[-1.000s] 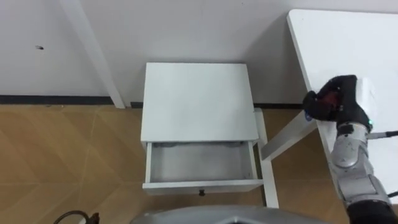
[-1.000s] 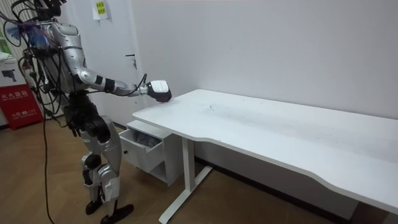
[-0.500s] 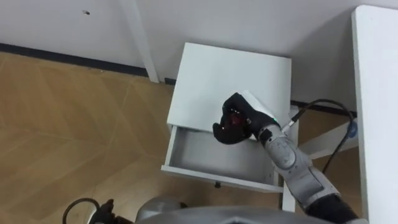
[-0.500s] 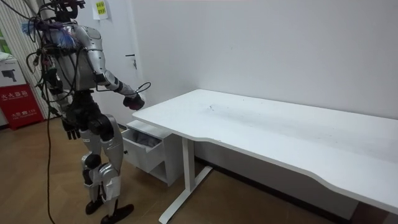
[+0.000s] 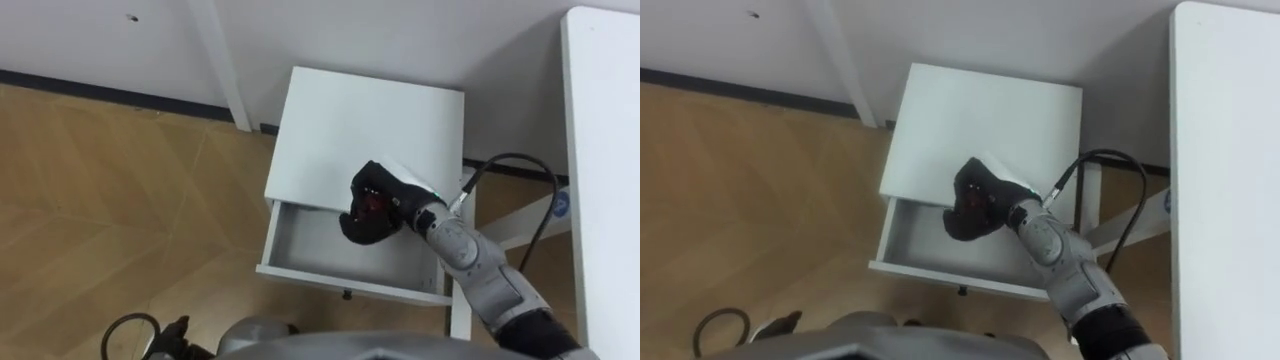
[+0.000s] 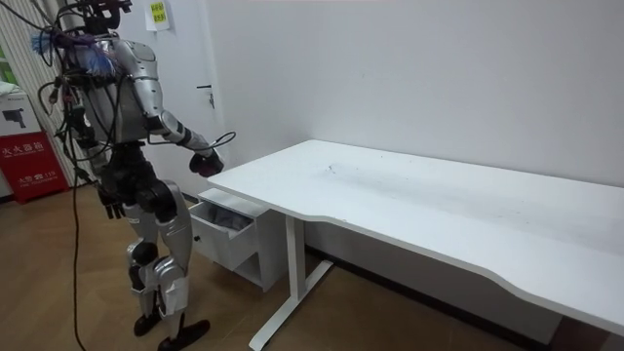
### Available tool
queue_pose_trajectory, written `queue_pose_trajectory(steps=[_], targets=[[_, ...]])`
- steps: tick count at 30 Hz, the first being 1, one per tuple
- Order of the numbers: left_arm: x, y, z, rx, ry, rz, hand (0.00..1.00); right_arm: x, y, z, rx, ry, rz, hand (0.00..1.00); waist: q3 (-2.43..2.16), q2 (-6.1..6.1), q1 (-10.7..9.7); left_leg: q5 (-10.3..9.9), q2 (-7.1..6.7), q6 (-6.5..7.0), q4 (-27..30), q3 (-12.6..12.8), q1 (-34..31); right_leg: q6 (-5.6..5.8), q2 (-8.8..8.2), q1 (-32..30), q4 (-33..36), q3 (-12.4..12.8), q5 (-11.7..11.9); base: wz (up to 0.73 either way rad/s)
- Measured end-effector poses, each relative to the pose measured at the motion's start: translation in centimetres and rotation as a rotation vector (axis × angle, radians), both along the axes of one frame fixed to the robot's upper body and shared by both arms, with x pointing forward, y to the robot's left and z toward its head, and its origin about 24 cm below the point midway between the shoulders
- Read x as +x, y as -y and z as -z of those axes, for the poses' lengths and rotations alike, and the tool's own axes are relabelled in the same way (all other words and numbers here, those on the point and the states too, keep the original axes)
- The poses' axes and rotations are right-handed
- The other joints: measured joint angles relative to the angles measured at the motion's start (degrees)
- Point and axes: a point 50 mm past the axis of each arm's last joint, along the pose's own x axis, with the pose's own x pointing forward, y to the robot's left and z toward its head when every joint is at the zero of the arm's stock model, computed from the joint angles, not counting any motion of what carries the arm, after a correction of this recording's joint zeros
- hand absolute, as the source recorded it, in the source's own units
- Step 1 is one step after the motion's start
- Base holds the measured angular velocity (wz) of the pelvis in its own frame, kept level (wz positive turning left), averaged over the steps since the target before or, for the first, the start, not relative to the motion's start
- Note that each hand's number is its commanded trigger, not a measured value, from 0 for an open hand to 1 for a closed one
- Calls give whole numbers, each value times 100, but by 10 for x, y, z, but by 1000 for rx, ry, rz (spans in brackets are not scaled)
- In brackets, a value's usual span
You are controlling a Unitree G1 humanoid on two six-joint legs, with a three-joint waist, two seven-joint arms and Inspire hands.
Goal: Put apple and close drawer
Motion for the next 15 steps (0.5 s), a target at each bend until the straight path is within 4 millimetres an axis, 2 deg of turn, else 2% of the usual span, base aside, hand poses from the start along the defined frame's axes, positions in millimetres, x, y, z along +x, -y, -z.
queue_pose_trajectory(steps=[10,15], targets=[[0,0,0,3,0,-1,0,-6,1,4,0,-21,6,0,-4,8,2,0,0,0,36,4,-21,0,4,0,5,-2,0,0],[-2,1,0,6,-3,-4,0,-8,4,9,-11,-44,14,0,-21,19,-4,0,-1,0,31,3,-12,0,2,1,5,10,0,0]])
